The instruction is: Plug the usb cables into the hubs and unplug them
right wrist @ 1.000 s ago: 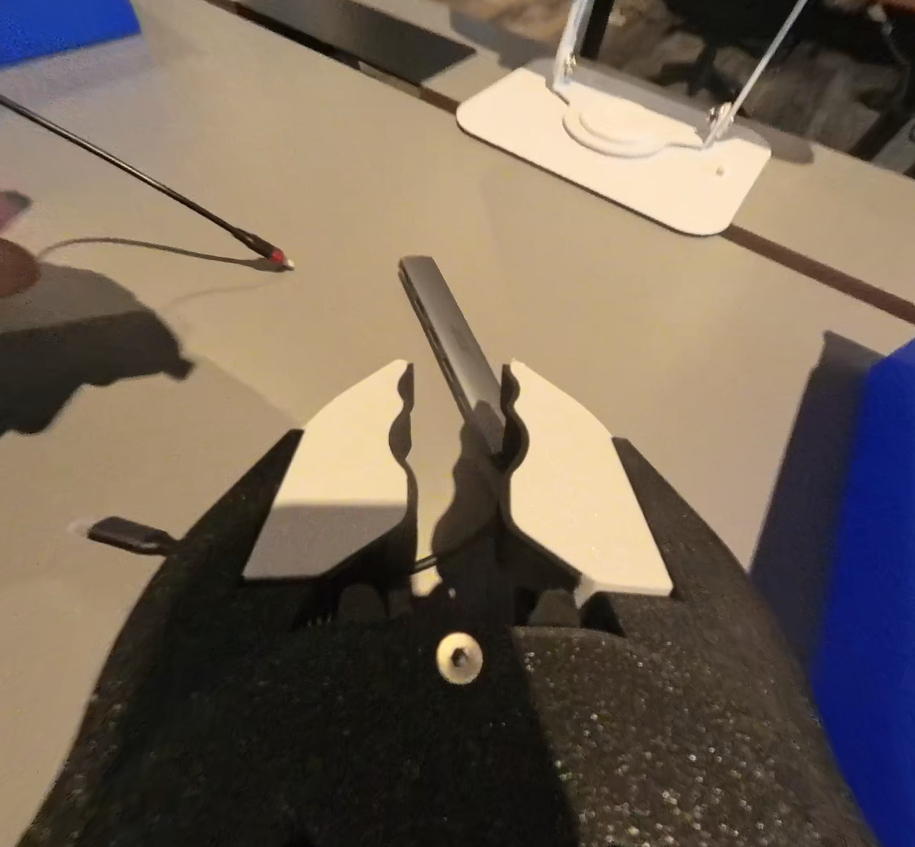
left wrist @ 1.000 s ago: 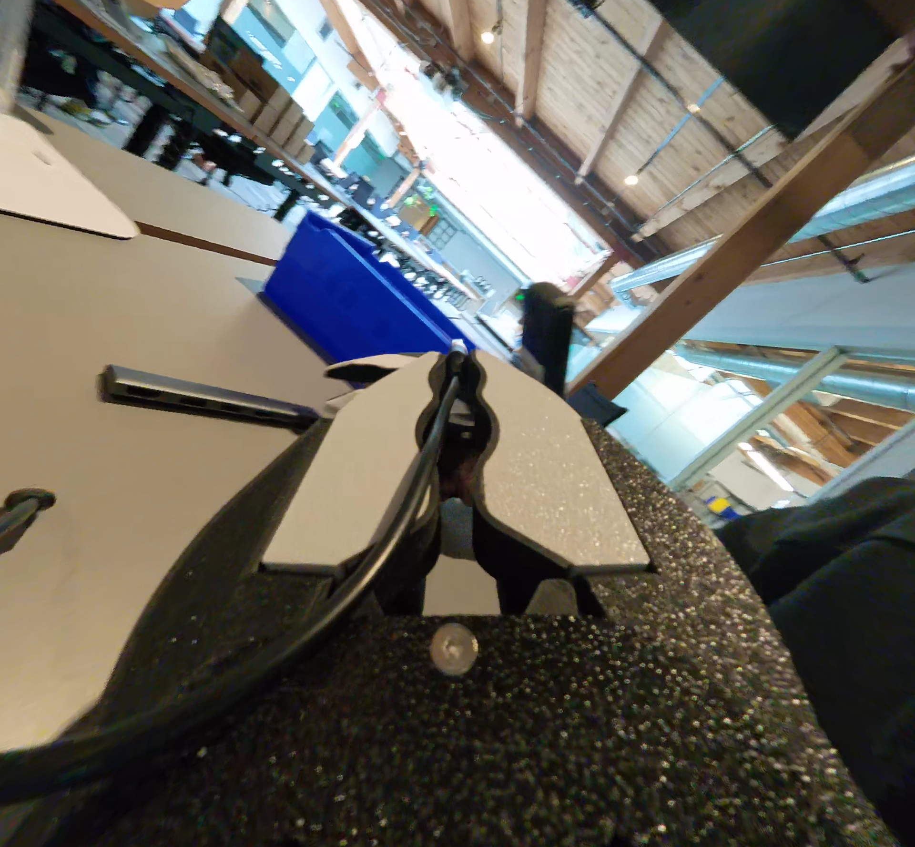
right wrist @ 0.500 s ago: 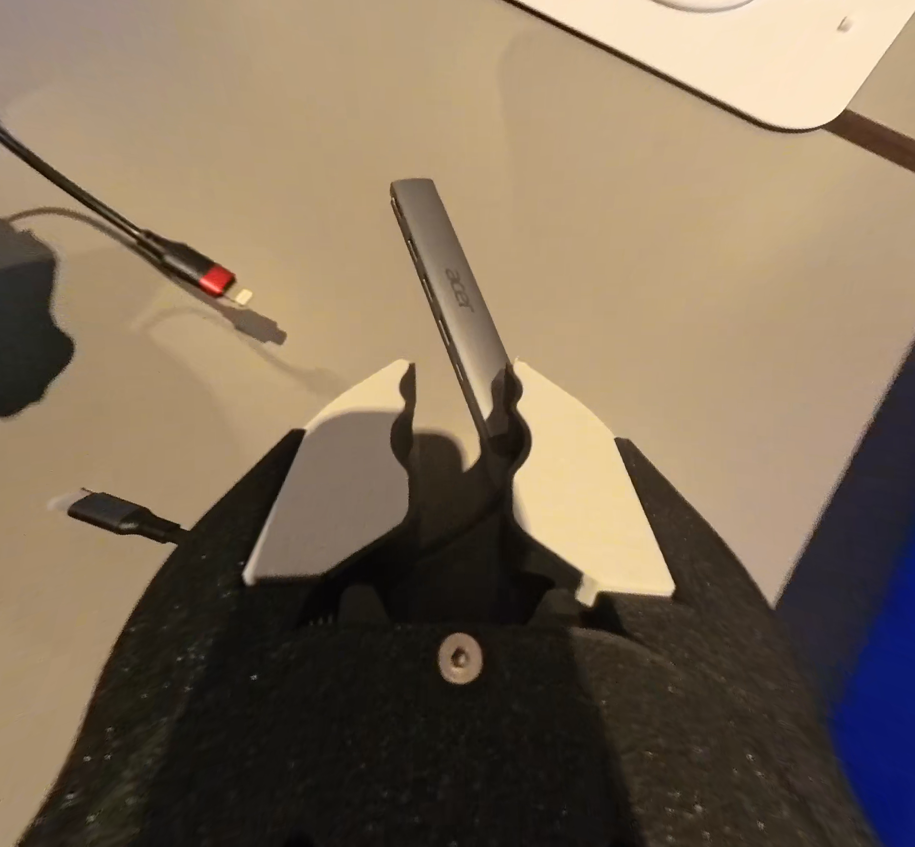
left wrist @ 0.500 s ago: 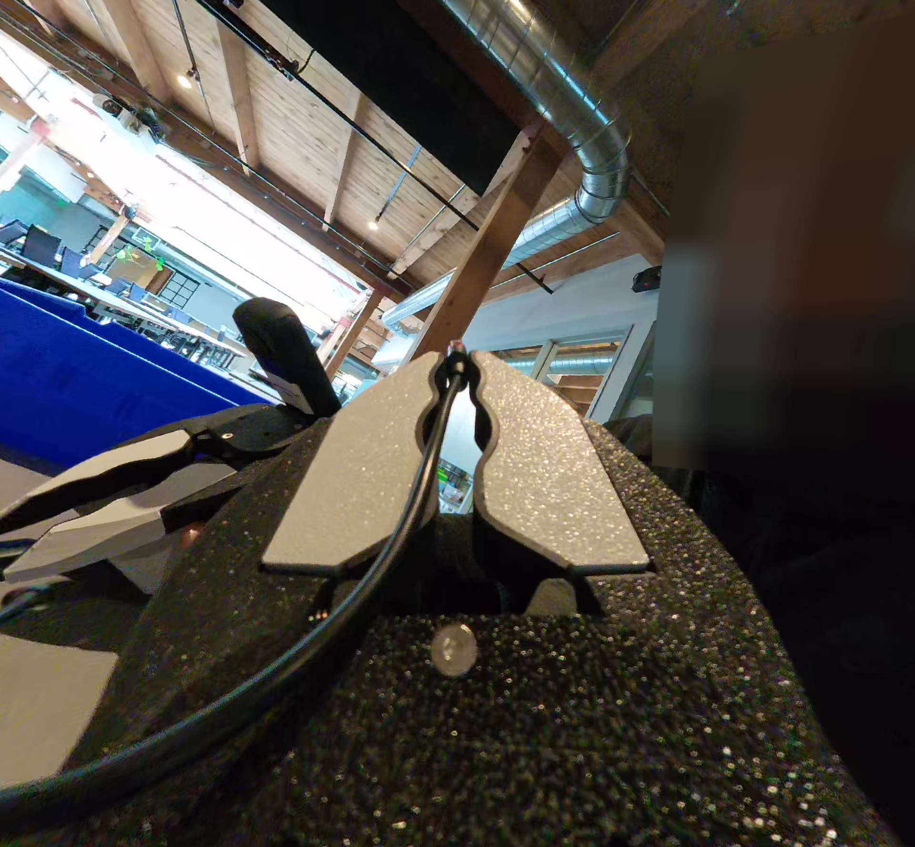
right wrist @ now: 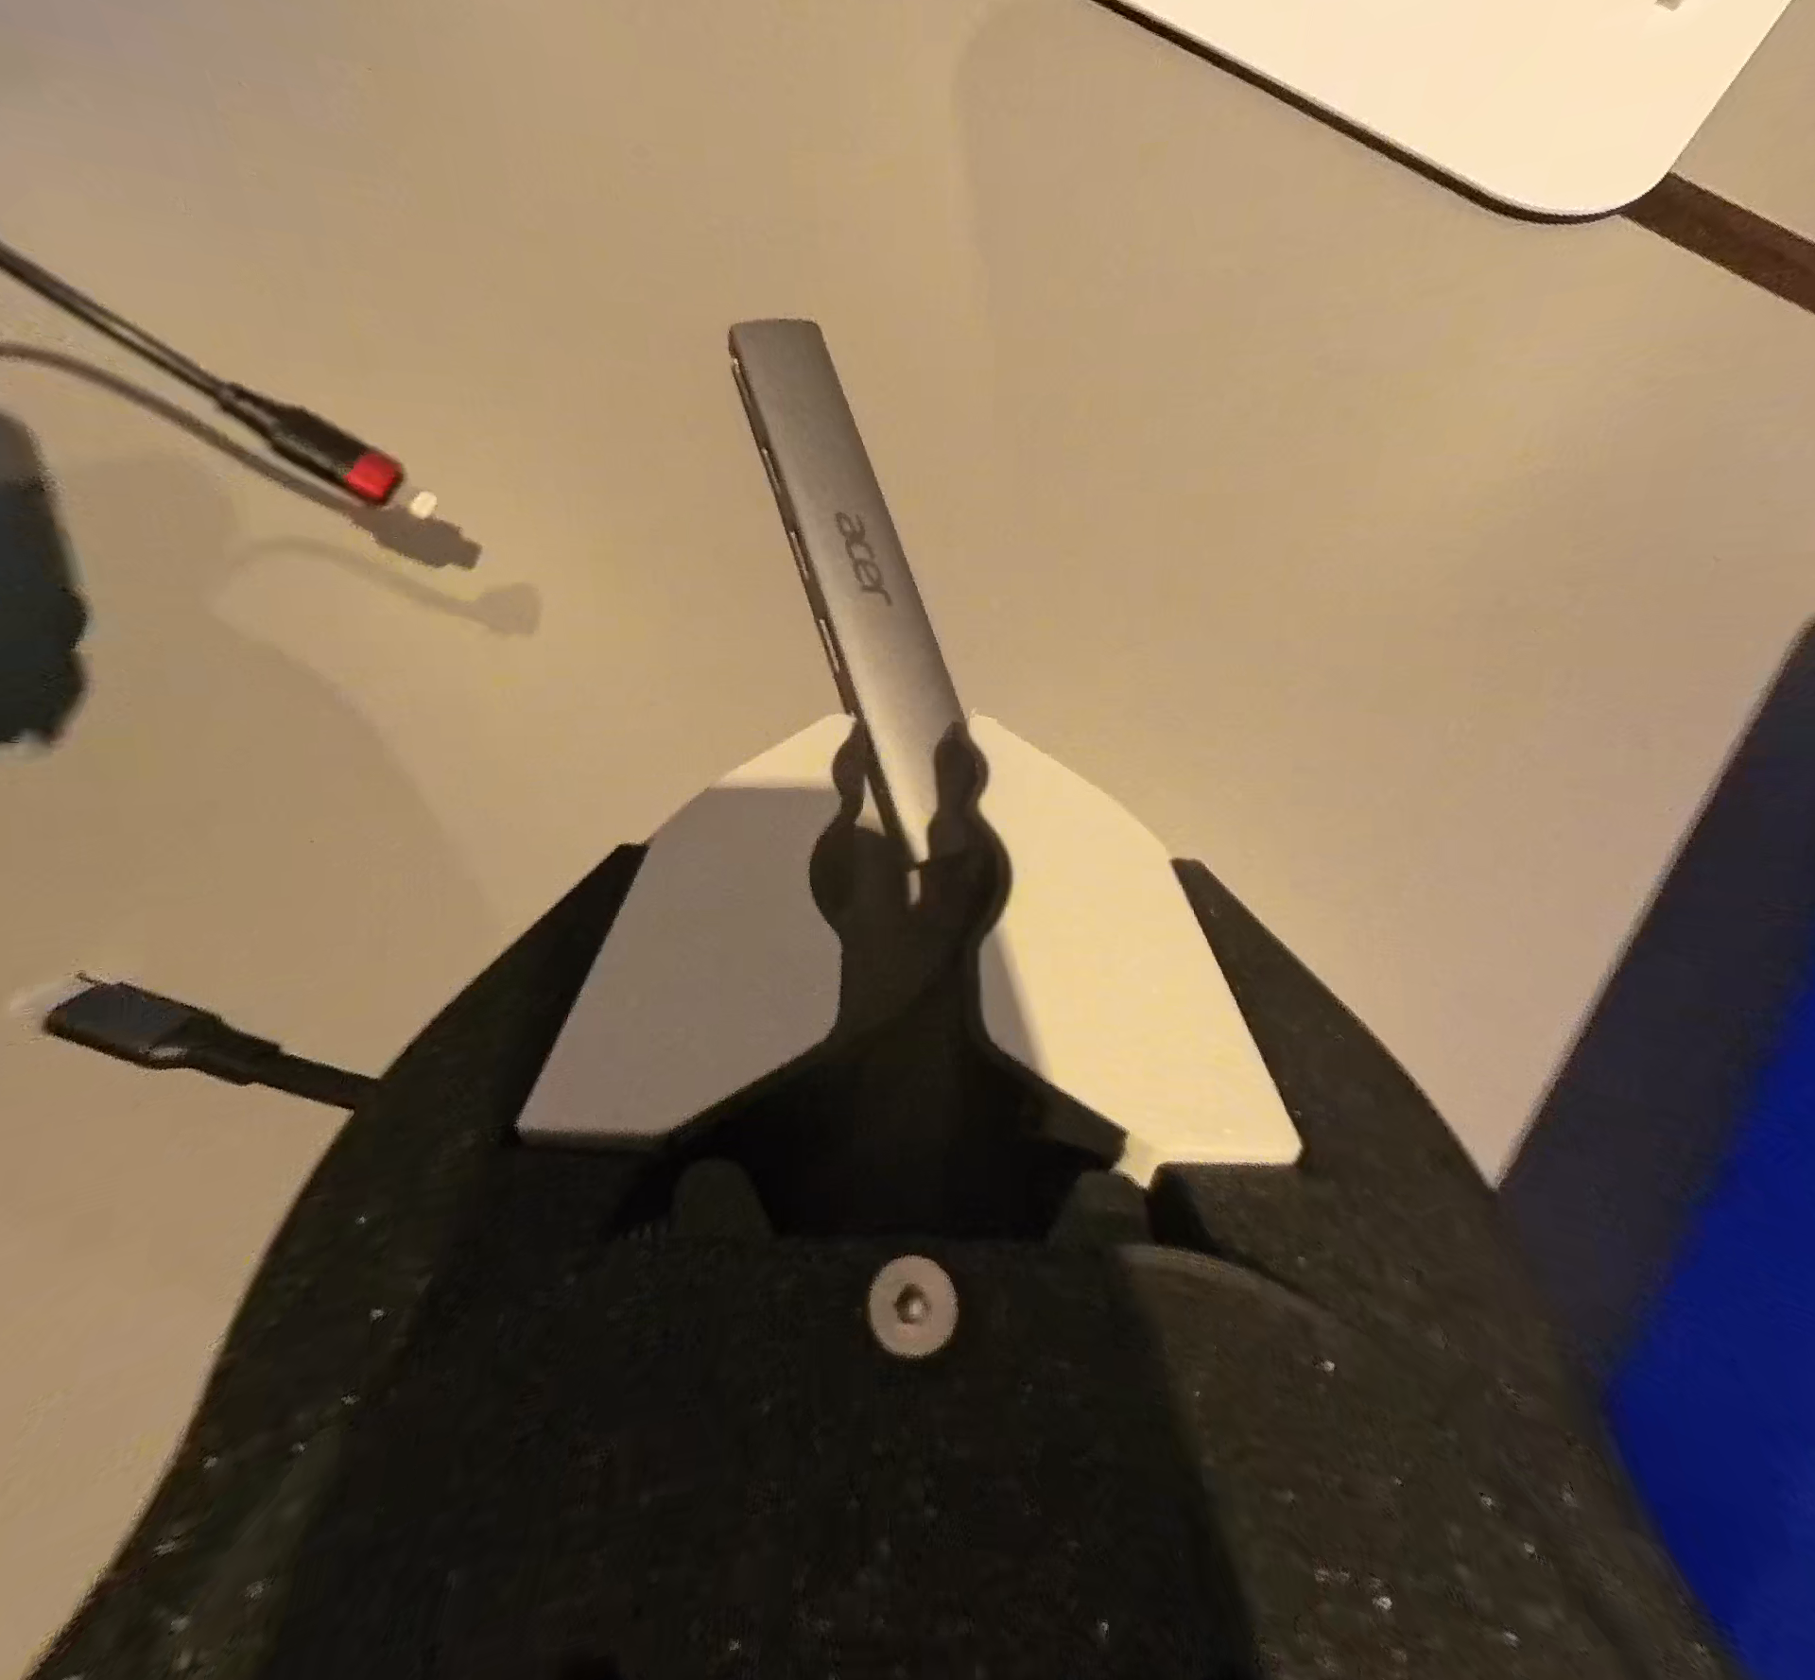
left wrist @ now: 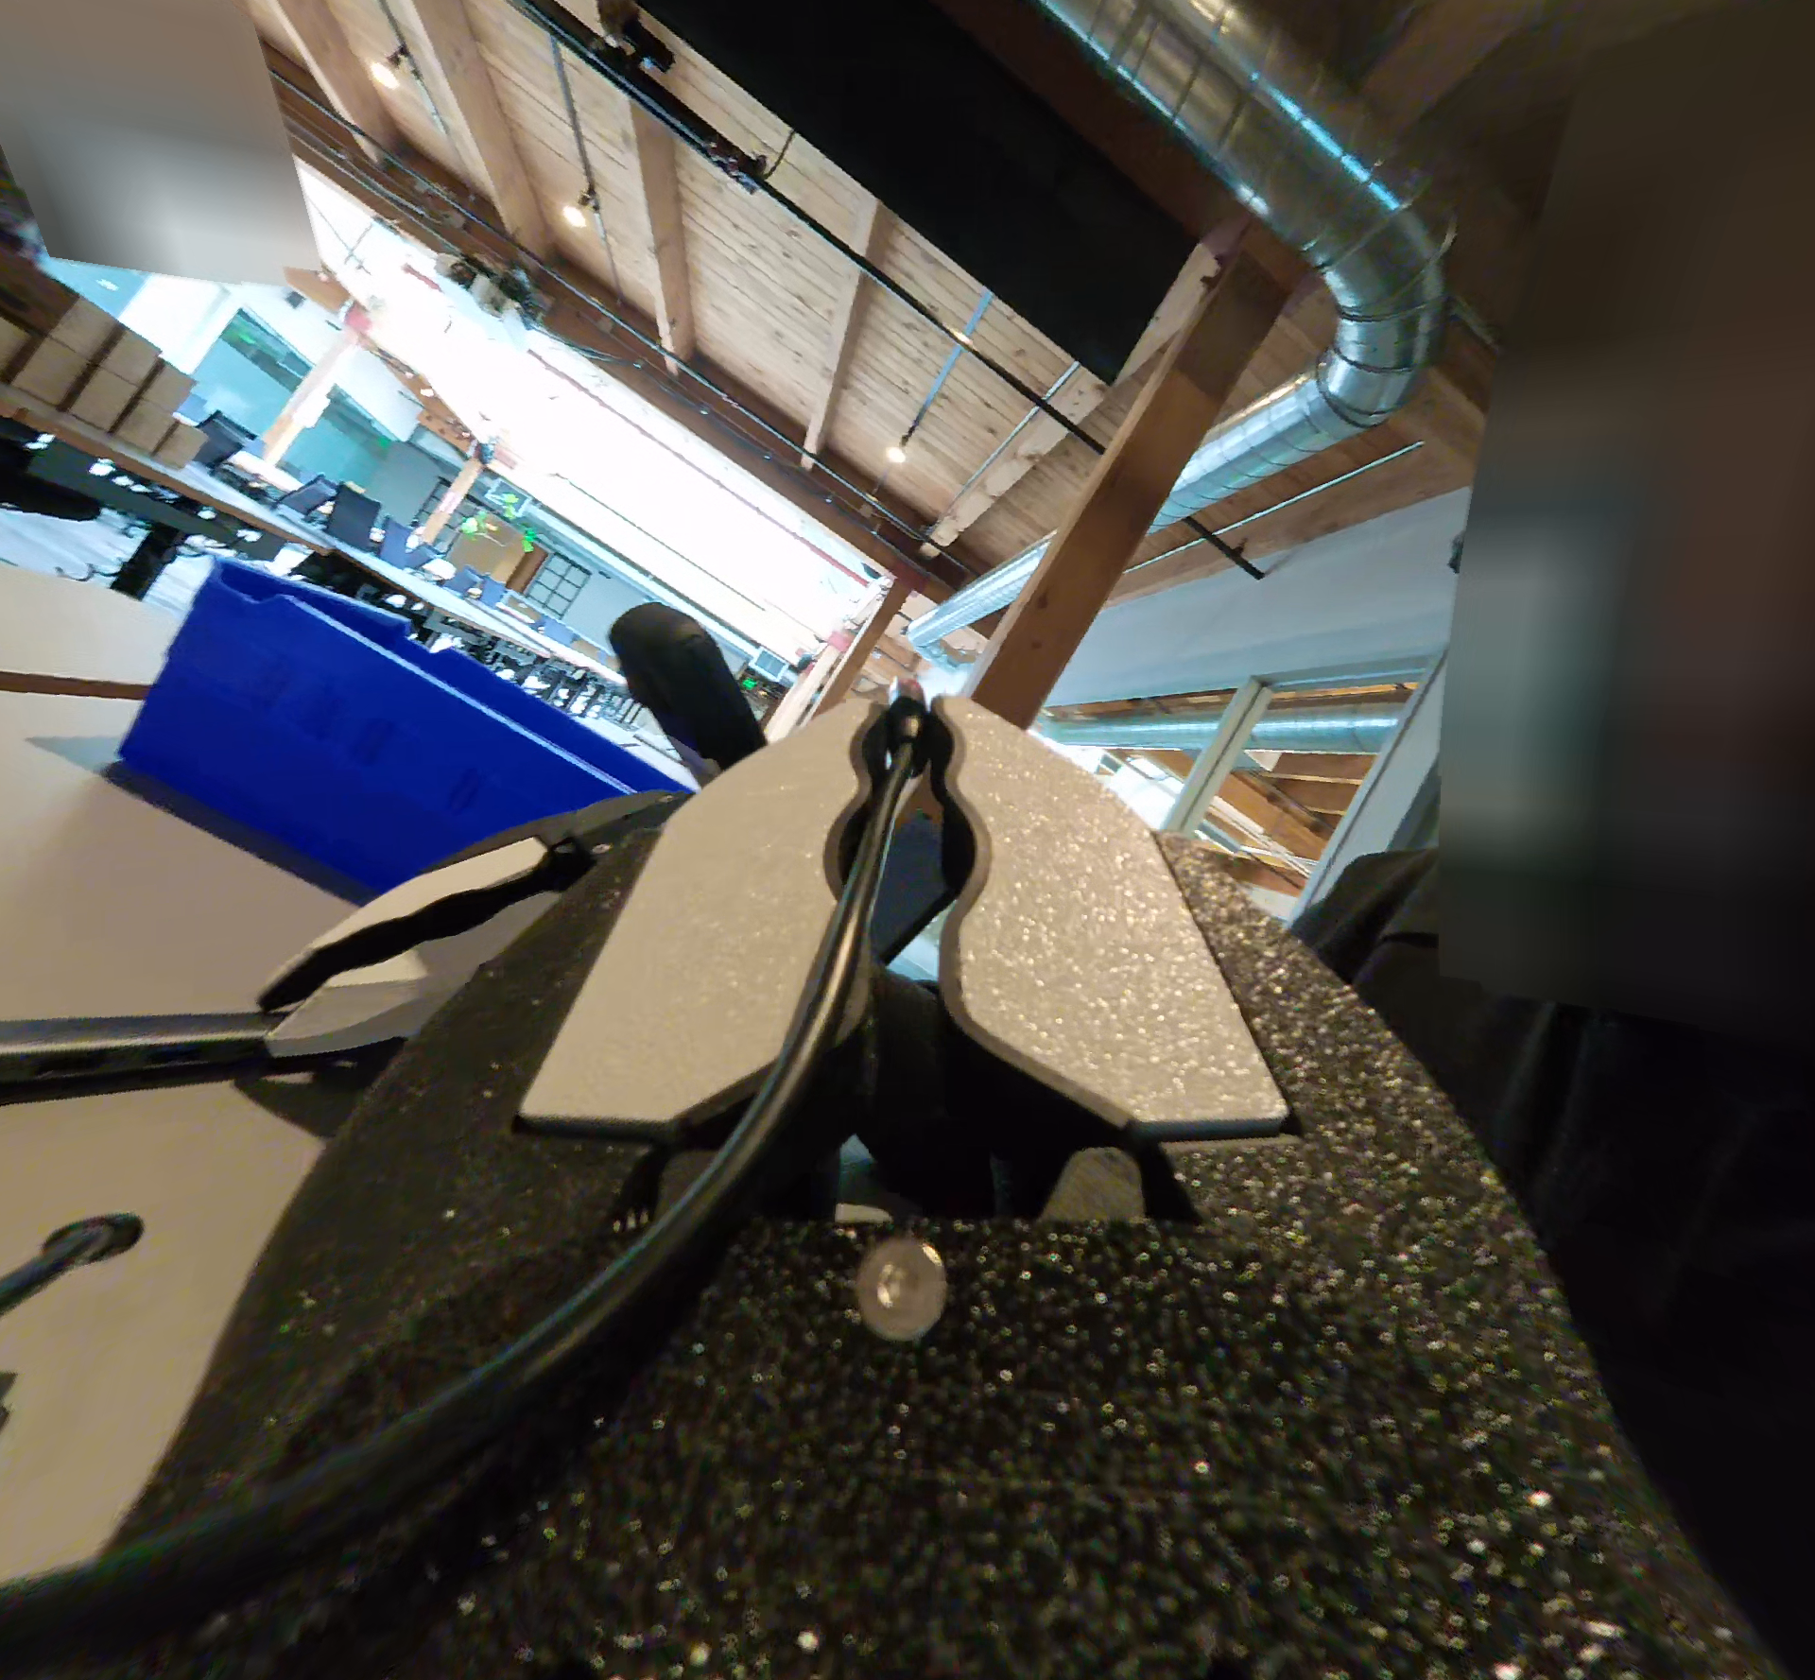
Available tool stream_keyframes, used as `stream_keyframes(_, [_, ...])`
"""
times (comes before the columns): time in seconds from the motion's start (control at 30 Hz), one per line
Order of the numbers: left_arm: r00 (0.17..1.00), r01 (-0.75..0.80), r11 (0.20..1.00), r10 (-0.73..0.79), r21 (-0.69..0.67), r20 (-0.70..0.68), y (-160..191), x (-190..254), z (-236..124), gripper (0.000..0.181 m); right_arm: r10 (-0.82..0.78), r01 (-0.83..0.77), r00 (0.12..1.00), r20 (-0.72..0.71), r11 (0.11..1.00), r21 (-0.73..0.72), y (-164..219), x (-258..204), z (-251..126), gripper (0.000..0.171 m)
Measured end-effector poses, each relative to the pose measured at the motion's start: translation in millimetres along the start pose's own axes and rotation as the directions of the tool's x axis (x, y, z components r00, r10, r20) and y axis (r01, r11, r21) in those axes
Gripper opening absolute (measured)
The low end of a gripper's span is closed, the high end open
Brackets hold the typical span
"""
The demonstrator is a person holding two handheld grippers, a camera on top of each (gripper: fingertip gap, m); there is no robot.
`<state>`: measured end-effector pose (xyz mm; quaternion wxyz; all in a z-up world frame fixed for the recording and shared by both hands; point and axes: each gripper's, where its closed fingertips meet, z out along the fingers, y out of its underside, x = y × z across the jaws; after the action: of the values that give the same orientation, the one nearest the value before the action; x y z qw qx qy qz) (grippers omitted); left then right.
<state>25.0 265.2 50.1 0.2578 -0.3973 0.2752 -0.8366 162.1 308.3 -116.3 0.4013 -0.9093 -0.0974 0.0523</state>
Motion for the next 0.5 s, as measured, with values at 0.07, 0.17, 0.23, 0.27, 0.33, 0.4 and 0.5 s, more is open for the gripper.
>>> stream_keyframes(0.07, [0.998,-0.008,1.000,0.008,-0.013,0.055,1,-8,-1,0.007,0.019,-0.020,0.999,0.029,1.000,0.014,-2,-2,-1,0.011])
stream_keyframes(0.17, [0.989,-0.017,0.999,0.023,-0.040,0.149,4,-21,-4,0.007,0.078,-0.080,0.992,0.096,0.997,0.022,-2,-5,-4,0.000])
stream_keyframes(0.23, [0.980,-0.011,0.999,0.020,-0.046,0.197,5,-28,-6,0.007,0.115,-0.119,0.985,0.130,0.993,0.025,-2,-6,-6,0.000])
stream_keyframes(0.27, [0.977,-0.007,0.999,0.016,-0.046,0.213,5,-31,-6,0.007,0.122,-0.126,0.983,0.138,0.992,0.024,-2,-6,-7,0.000])
stream_keyframes(0.33, [0.971,0.000,0.999,0.012,-0.049,0.240,6,-35,-8,0.007,0.110,-0.115,0.984,0.140,0.993,0.025,-1,-8,-8,0.000])
stream_keyframes(0.4, [0.967,0.000,0.998,0.016,-0.060,0.256,6,-37,-9,0.007,0.073,-0.079,0.989,0.126,0.996,0.046,-3,-9,-10,0.000])
stream_keyframes(0.5, [0.964,-0.006,0.997,0.026,-0.076,0.264,7,-36,-9,0.008,-0.023,0.021,0.999,0.040,0.998,0.053,-4,-3,-12,0.000])
